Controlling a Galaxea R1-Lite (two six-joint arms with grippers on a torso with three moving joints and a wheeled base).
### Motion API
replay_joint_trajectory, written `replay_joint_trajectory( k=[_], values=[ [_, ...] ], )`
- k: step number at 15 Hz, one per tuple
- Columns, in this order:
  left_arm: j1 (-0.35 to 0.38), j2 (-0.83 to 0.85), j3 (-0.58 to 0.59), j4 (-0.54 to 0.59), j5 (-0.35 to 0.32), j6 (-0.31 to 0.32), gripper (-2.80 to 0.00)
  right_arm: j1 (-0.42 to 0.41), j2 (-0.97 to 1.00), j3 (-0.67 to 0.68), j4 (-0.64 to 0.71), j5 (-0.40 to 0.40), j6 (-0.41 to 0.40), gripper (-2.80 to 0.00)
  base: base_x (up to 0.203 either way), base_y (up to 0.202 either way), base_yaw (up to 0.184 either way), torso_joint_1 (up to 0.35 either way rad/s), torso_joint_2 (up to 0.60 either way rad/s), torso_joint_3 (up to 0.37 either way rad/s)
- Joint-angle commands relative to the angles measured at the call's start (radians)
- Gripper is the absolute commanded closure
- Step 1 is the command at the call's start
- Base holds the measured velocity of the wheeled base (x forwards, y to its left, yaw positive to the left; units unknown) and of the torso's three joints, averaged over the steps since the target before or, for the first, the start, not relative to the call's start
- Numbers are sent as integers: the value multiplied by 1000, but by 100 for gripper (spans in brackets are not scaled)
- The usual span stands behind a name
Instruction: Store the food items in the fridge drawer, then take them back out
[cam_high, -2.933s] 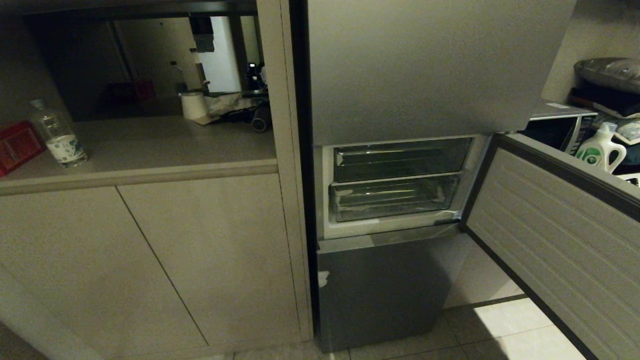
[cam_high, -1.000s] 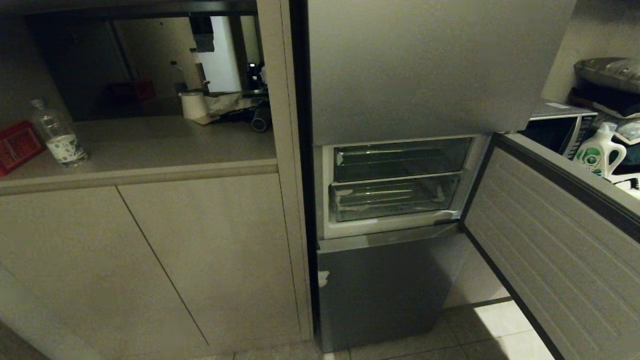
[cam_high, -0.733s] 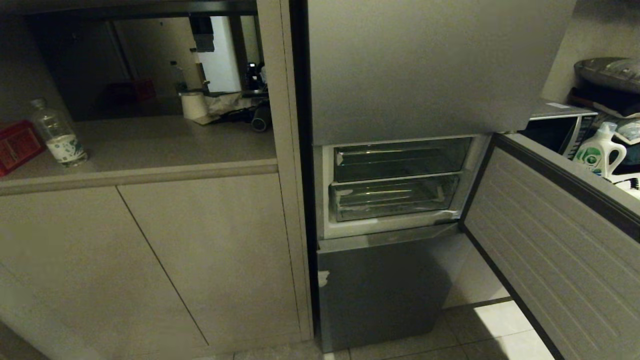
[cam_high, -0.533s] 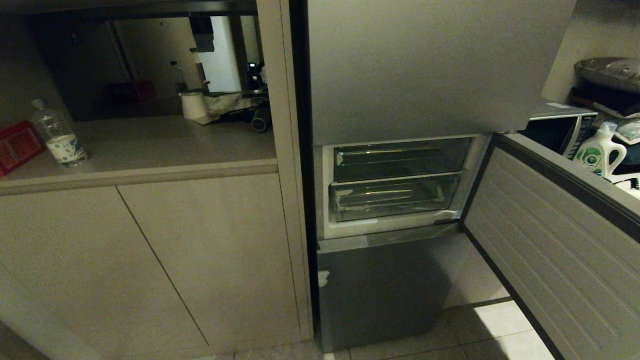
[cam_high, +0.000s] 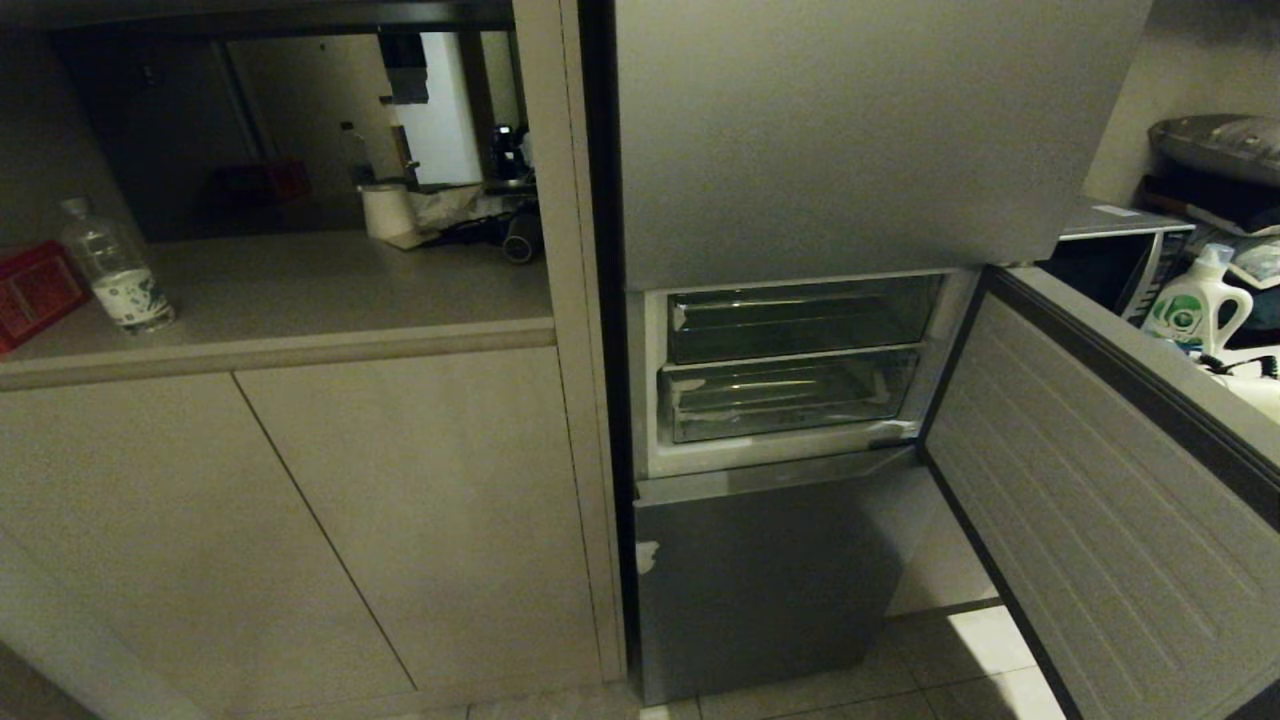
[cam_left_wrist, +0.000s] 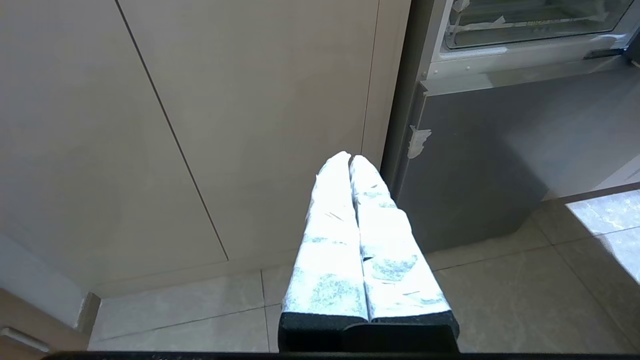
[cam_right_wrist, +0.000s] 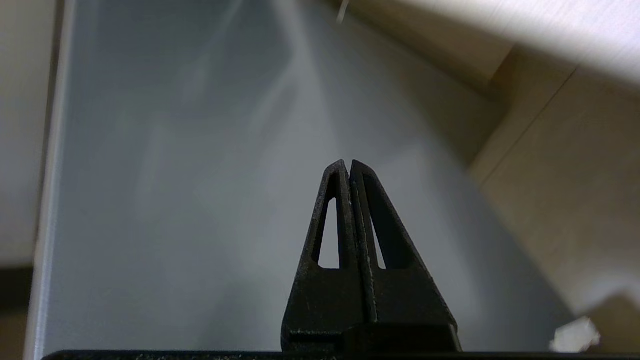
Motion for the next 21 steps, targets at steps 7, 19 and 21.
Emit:
replay_joint_trajectory(
  k=[7, 19, 21],
  values=[
    [0, 0, 0, 1, 0, -1, 0, 724, -257, 134, 34, -156, 9, 0, 0, 0, 0, 0, 0, 0],
    [0, 0, 0, 1, 0, -1, 0, 1548, 447, -319, -535, -956, 12, 0, 0, 0, 0, 0, 0, 0],
    [0, 0, 0, 1, 0, -1, 0, 1578, 597, -485, -640, -1105, -27, 0, 0, 0, 0, 0, 0, 0]
  ],
)
